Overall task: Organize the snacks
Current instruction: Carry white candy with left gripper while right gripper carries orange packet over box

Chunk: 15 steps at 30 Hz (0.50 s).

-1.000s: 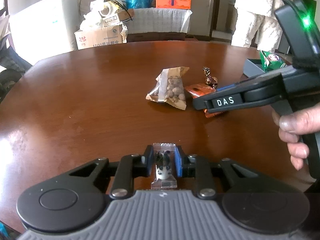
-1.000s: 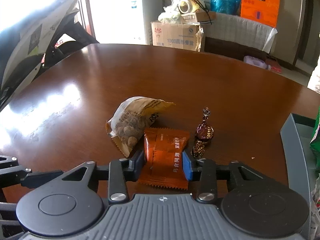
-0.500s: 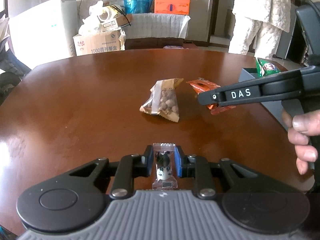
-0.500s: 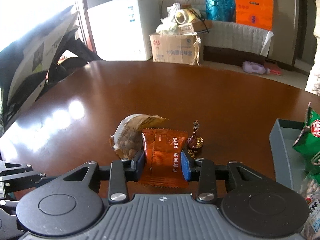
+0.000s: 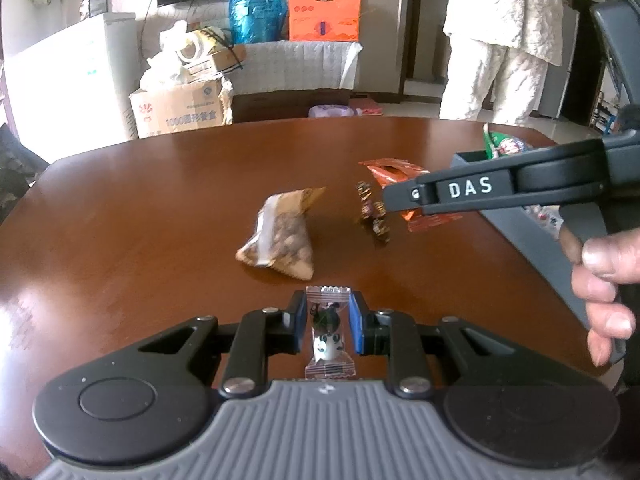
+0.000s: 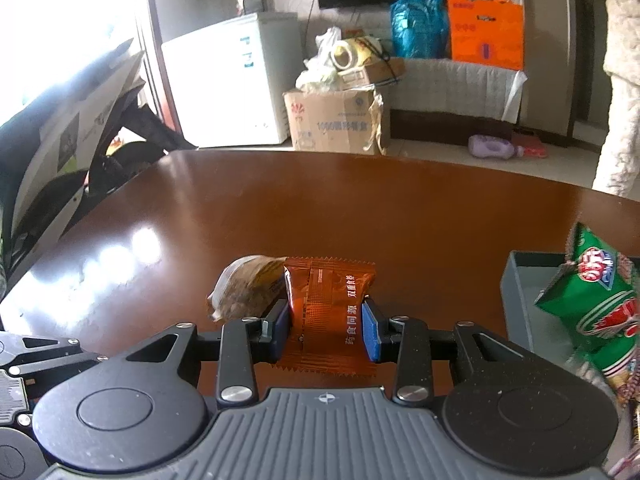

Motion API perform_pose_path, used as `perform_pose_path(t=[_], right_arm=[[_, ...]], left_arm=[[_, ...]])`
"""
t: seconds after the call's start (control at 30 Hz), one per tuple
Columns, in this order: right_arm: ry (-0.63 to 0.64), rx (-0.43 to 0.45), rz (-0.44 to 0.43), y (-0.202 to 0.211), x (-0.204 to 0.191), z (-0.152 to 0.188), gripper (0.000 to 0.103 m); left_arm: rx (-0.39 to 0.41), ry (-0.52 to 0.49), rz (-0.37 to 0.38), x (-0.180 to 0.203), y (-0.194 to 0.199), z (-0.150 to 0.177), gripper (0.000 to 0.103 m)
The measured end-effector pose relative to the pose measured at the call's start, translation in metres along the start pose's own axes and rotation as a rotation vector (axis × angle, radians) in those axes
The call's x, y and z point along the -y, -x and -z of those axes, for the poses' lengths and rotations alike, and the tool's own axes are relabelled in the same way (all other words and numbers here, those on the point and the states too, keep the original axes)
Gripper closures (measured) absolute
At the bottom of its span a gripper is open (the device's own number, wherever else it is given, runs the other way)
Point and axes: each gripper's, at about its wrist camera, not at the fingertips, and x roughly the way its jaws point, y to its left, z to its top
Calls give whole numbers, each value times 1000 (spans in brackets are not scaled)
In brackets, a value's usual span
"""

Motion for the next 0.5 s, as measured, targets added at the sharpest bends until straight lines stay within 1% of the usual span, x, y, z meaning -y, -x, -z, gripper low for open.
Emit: perform_pose_path(t=[0.3,0.5], right_arm=[[-33,47,30,22,19,-1,65],[-52,69,48,35,33,-1,65]], left_arm=[[22,-24,36,24,-1,-14,83],[52,-38,56,37,-1,-28,83]])
